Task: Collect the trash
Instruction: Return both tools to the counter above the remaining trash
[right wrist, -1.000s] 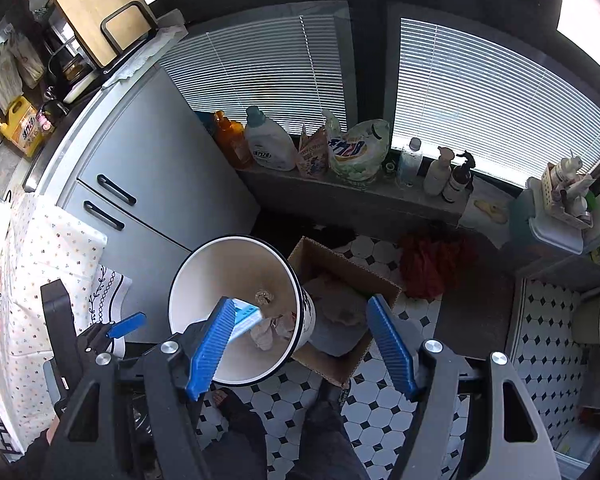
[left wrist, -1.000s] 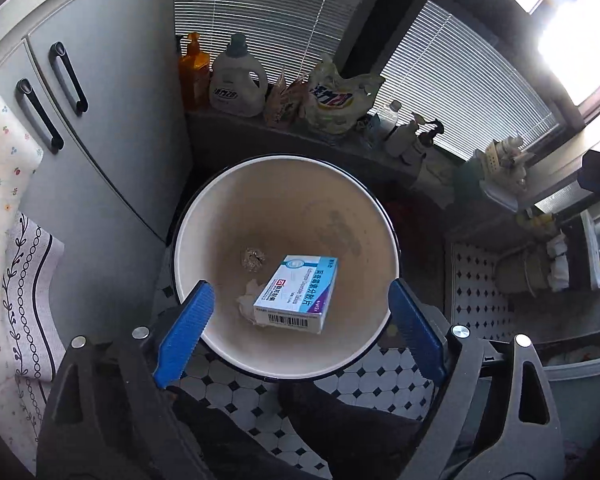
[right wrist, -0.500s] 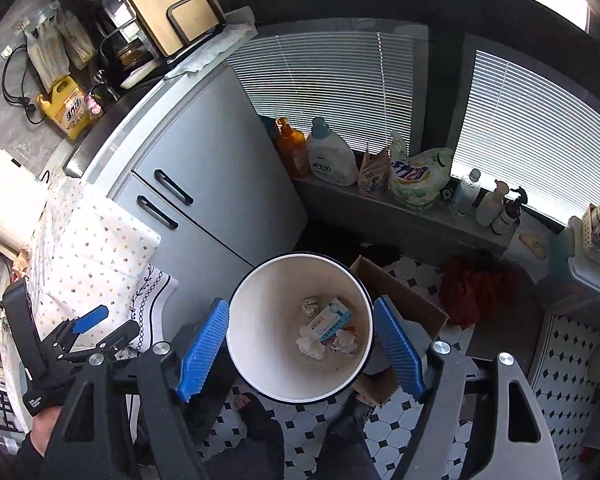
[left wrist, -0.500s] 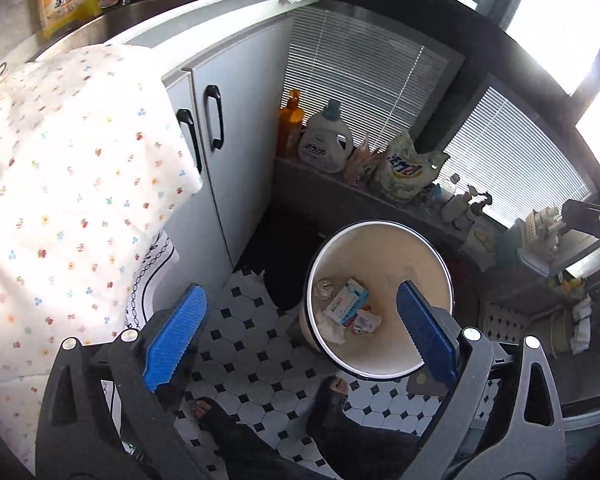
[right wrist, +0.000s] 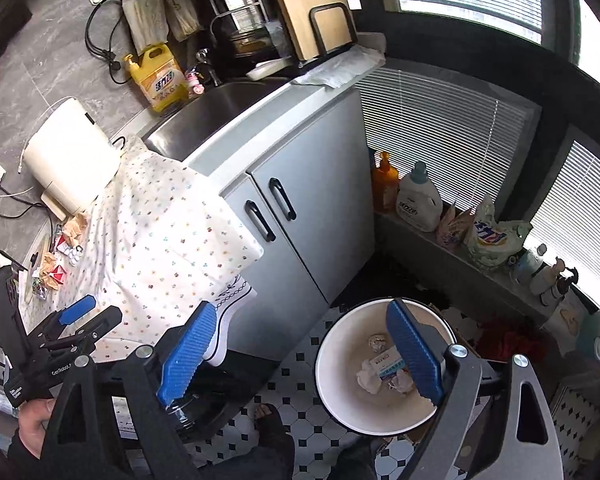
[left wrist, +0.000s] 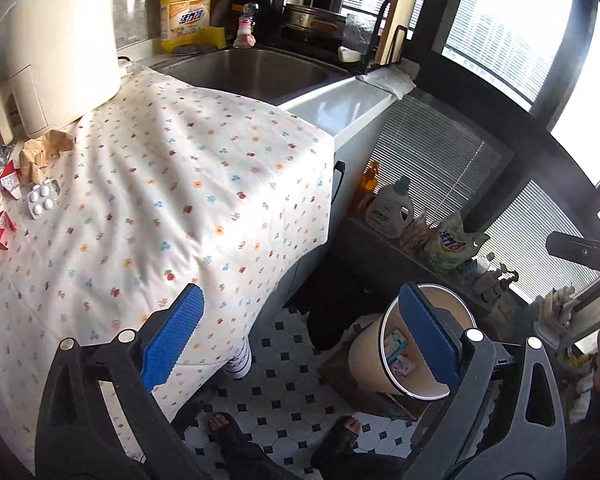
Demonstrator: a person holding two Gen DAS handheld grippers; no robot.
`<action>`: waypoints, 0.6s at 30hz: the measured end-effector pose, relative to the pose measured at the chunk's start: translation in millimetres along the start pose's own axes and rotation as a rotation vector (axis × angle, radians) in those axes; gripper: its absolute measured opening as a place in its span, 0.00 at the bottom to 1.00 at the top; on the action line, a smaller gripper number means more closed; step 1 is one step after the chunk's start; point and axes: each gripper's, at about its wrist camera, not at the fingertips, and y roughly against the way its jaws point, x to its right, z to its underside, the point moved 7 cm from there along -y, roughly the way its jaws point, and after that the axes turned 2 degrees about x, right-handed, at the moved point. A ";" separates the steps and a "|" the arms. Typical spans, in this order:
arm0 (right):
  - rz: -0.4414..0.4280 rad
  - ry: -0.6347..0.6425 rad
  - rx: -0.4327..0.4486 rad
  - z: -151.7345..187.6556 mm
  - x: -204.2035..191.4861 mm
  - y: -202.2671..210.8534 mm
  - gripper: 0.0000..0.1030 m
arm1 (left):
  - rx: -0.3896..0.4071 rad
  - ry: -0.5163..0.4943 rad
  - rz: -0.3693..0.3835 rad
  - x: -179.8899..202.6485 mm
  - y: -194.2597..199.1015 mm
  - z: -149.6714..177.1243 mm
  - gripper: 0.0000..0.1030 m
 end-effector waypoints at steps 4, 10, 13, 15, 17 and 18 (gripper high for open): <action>-0.039 0.065 0.022 -11.2 -48.5 -4.3 0.92 | 0.045 0.063 -0.046 -41.4 25.9 -7.9 0.94; -0.109 0.147 0.027 -19.0 -120.3 -16.5 0.92 | 0.108 0.153 -0.133 -106.5 61.8 -12.5 0.94; -0.135 0.187 0.030 -20.5 -154.9 -25.1 0.92 | 0.135 0.202 -0.160 -138.0 77.7 -12.1 0.94; -0.147 0.209 0.038 -22.2 -176.4 -30.1 0.92 | 0.149 0.225 -0.190 -157.3 86.9 -11.2 0.94; -0.169 0.226 0.047 -23.2 -198.1 -34.5 0.93 | 0.161 0.250 -0.246 -177.5 96.7 -9.0 0.94; -0.176 0.234 0.053 -24.0 -208.6 -36.8 0.93 | 0.168 0.265 -0.268 -187.6 102.0 -7.9 0.94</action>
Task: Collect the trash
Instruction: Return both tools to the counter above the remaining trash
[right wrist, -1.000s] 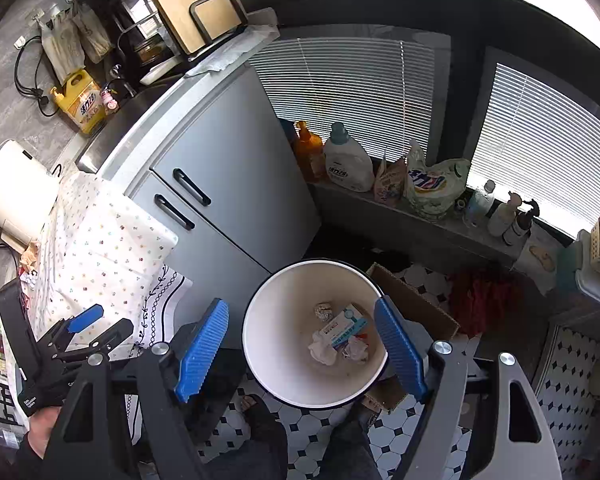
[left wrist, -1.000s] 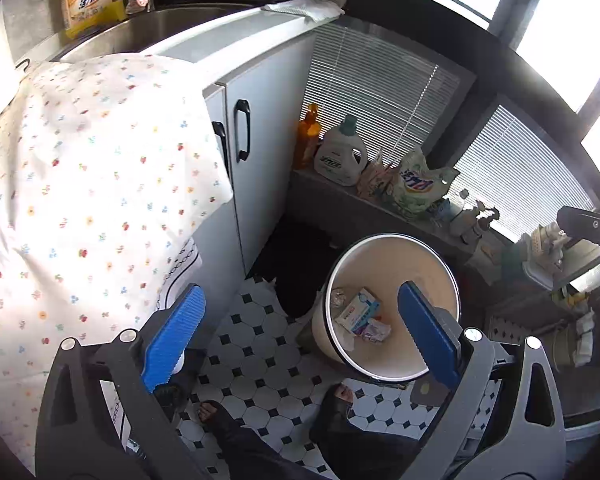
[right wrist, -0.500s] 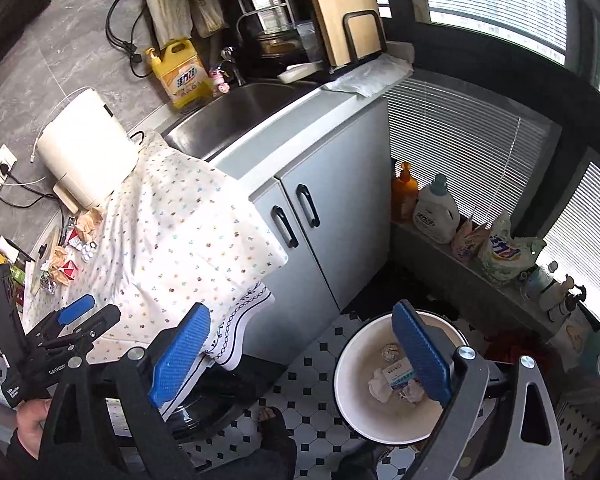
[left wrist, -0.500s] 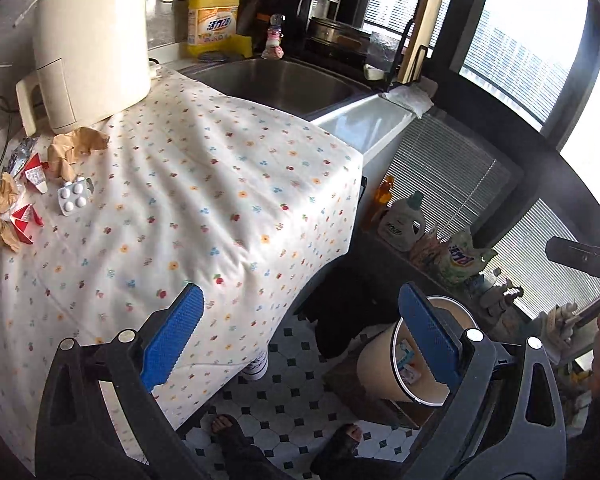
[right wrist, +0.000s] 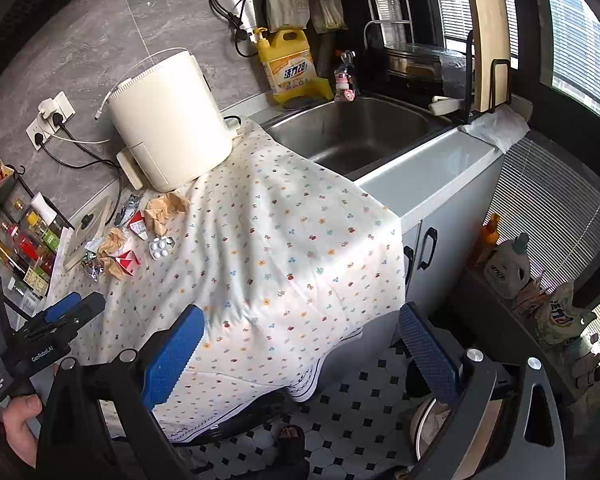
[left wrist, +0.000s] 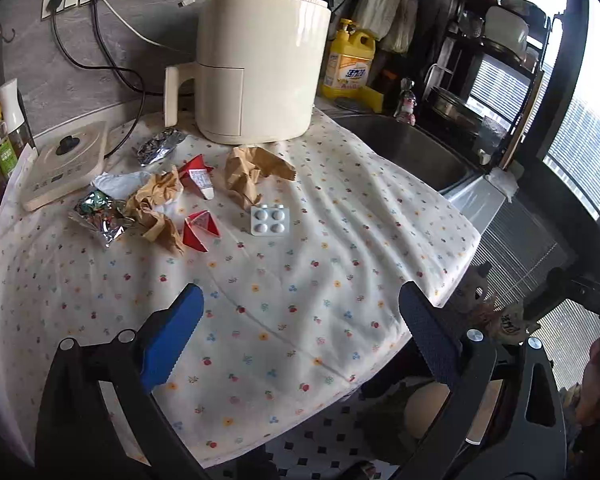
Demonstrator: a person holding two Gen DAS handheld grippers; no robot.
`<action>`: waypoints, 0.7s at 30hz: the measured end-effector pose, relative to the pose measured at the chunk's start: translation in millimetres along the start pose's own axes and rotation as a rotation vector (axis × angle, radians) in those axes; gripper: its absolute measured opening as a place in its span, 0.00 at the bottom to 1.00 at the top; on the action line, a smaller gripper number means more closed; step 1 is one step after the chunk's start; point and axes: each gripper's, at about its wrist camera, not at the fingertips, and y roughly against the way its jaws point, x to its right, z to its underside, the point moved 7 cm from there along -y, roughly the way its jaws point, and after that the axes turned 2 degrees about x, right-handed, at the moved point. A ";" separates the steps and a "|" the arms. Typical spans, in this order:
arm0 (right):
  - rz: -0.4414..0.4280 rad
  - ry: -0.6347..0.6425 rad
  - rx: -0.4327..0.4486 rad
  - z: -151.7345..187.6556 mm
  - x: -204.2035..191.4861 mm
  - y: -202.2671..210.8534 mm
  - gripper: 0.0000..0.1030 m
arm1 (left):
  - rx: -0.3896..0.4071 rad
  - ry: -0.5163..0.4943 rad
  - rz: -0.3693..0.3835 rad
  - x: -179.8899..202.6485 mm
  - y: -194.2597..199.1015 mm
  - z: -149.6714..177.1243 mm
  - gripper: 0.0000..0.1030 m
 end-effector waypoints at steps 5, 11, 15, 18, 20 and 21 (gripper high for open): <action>-0.028 0.045 0.022 -11.5 -43.7 -20.6 0.93 | 0.033 0.070 -0.069 -48.7 9.1 -9.0 0.94; -0.048 0.079 0.011 -21.5 -84.0 -48.6 0.93 | 0.073 0.135 -0.138 -96.0 15.8 -17.6 0.94; -0.047 0.102 0.015 -28.8 -108.6 -66.2 0.93 | 0.083 0.193 -0.166 -124.5 14.7 -21.7 0.94; -0.032 0.115 0.029 -32.8 -125.6 -78.1 0.93 | 0.101 0.210 -0.195 -142.1 12.9 -25.6 0.94; -0.023 0.121 0.041 -35.1 -137.4 -86.4 0.93 | 0.109 0.210 -0.202 -153.4 10.3 -28.7 0.94; -0.025 0.121 0.044 -35.5 -143.1 -90.0 0.93 | 0.110 0.209 -0.210 -159.4 8.3 -30.0 0.94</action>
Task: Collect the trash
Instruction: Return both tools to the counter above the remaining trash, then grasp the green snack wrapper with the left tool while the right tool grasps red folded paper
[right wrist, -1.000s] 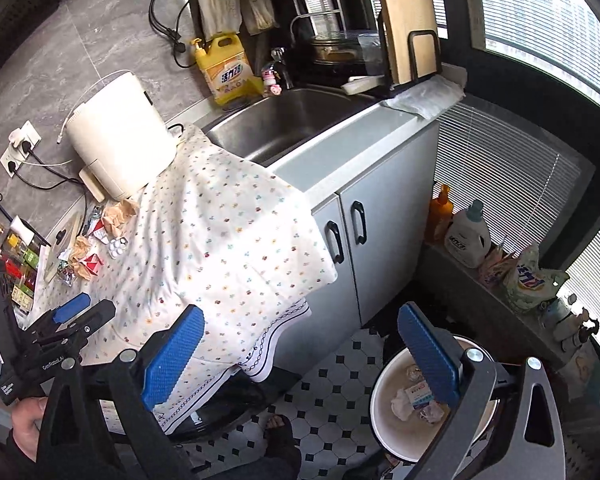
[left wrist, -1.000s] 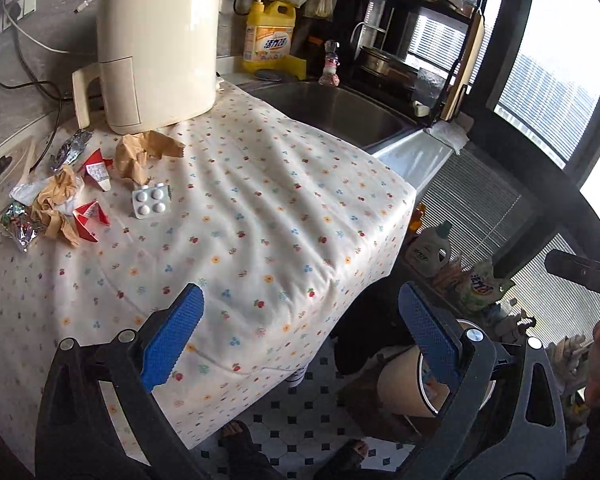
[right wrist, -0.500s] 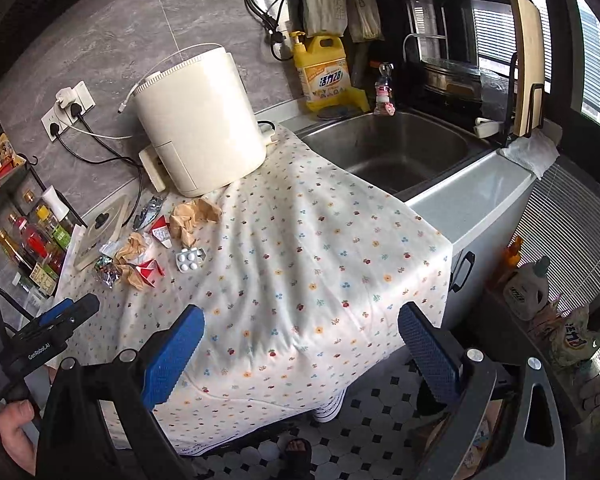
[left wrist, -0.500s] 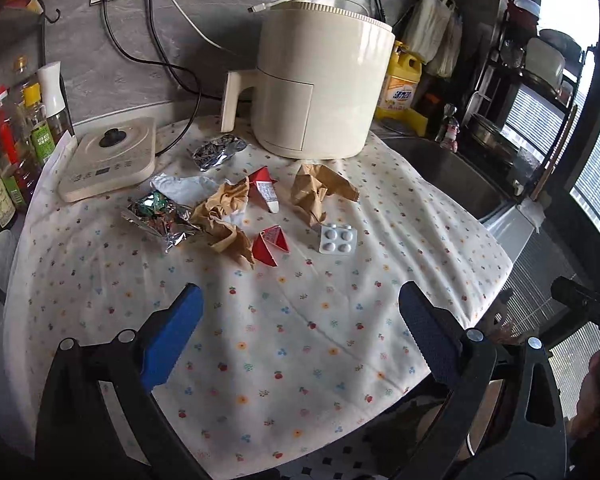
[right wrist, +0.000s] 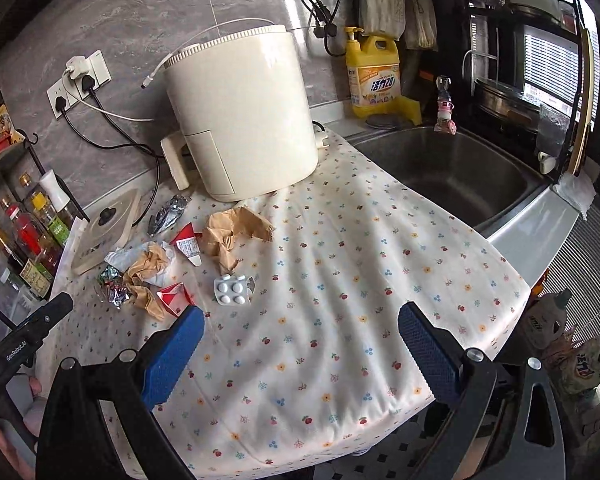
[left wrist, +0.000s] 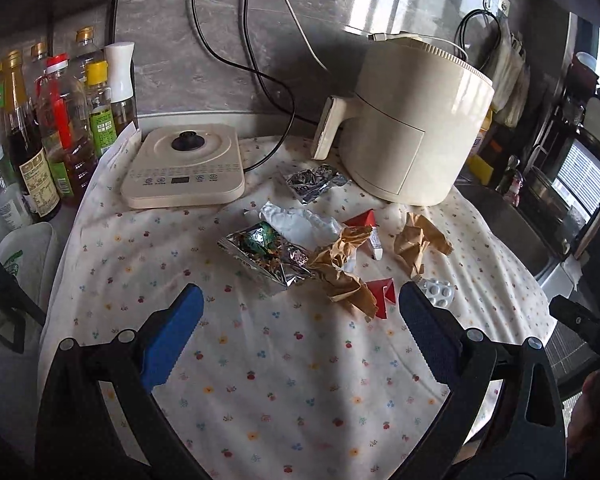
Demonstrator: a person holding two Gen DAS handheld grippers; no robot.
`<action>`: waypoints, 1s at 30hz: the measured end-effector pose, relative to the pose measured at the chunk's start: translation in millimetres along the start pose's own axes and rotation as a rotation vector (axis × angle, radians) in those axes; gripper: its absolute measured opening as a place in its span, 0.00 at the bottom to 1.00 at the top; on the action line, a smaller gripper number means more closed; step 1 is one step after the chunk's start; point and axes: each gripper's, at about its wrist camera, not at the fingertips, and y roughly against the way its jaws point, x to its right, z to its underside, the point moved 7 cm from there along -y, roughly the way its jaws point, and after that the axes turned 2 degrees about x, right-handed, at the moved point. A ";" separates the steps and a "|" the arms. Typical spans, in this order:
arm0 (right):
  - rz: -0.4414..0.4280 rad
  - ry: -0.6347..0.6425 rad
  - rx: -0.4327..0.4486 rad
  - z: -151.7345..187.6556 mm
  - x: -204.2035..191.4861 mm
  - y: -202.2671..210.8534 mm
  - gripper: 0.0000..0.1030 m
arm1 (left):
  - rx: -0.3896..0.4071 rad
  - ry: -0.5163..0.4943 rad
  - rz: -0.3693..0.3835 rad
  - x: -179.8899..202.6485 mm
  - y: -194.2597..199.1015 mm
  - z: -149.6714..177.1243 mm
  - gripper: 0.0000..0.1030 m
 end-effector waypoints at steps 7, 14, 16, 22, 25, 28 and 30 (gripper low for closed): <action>-0.059 0.046 -0.030 -1.6 -39.6 -28.0 0.93 | -0.033 0.011 0.028 -30.7 -31.1 -11.1 0.94; -0.112 0.087 -0.116 5.2 -68.1 -56.4 0.92 | -0.103 -0.001 0.090 -41.3 -64.2 -6.3 0.94; -0.118 0.107 -0.129 7.7 -76.5 -60.3 0.91 | -0.111 0.011 0.112 -42.4 -72.7 -5.4 0.94; -0.134 0.118 -0.173 15.4 -87.0 -66.1 0.88 | -0.154 0.051 0.137 -47.4 -100.1 -2.8 0.84; -0.128 0.120 -0.179 16.7 -87.3 -66.3 0.87 | -0.178 0.077 0.160 -48.6 -109.1 -1.4 0.68; -0.141 0.112 -0.199 18.9 -89.5 -68.3 0.83 | -0.194 0.091 0.176 -50.9 -112.2 -0.1 0.36; -0.162 0.114 -0.223 21.6 -94.3 -71.3 0.78 | -0.191 0.095 0.171 -53.5 -109.7 0.2 0.27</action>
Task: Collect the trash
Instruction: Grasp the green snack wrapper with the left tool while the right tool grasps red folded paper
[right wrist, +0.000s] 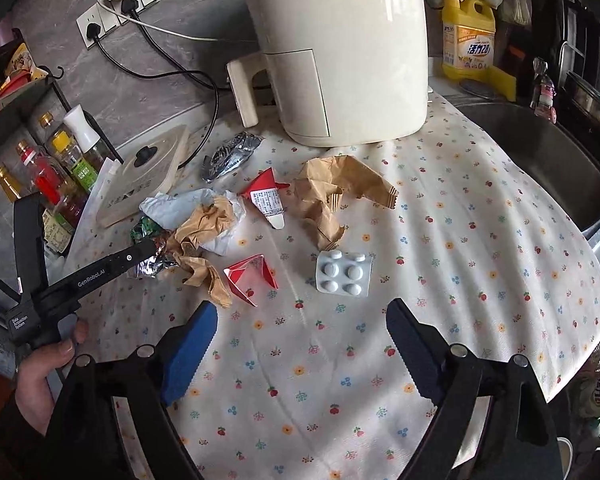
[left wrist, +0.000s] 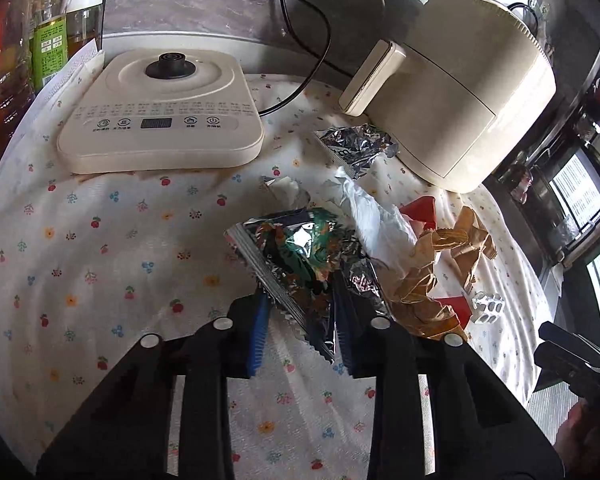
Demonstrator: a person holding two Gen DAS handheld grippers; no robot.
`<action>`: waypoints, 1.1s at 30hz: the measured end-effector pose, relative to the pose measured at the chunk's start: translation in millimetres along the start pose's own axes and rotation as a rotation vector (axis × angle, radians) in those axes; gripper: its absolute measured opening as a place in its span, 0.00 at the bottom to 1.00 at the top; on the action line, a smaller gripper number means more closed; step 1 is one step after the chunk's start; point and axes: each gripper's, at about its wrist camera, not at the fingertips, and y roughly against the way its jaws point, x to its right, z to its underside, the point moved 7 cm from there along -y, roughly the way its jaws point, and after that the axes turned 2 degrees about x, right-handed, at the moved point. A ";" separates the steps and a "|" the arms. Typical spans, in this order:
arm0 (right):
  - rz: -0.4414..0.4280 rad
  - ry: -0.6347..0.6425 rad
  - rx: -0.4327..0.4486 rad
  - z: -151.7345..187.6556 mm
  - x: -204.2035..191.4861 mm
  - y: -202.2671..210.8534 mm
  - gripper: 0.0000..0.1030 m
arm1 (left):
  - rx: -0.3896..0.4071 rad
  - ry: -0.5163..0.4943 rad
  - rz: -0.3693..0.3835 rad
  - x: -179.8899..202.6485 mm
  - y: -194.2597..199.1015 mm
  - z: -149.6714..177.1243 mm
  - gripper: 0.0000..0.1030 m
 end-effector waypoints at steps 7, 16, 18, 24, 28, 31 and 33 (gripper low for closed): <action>-0.068 0.051 -0.027 -0.9 -30.9 -15.3 0.68 | 0.090 -0.020 -0.062 -10.3 36.5 -6.9 0.25; -0.100 0.086 -0.079 -2.5 -48.0 -50.1 0.37 | 0.113 -0.008 -0.100 -26.7 61.5 -4.2 0.25; -0.093 0.088 -0.087 -2.0 -47.7 -59.8 0.36 | 0.107 -0.006 -0.103 -29.0 62.4 -0.3 0.25; -0.105 0.100 -0.096 -1.8 -48.0 -69.3 0.04 | 0.097 -0.015 -0.098 -26.0 64.3 6.7 0.25; -0.136 0.084 -0.056 -2.5 -43.5 -46.6 0.03 | 0.106 -0.037 -0.080 -12.4 67.0 7.0 0.25; -0.162 0.037 -0.027 -2.1 -32.3 -24.7 0.03 | 0.122 -0.051 -0.068 2.4 70.5 5.9 0.25; -0.167 0.026 -0.002 -1.6 -24.1 -7.7 0.03 | 0.135 -0.059 -0.058 15.1 73.8 4.8 0.25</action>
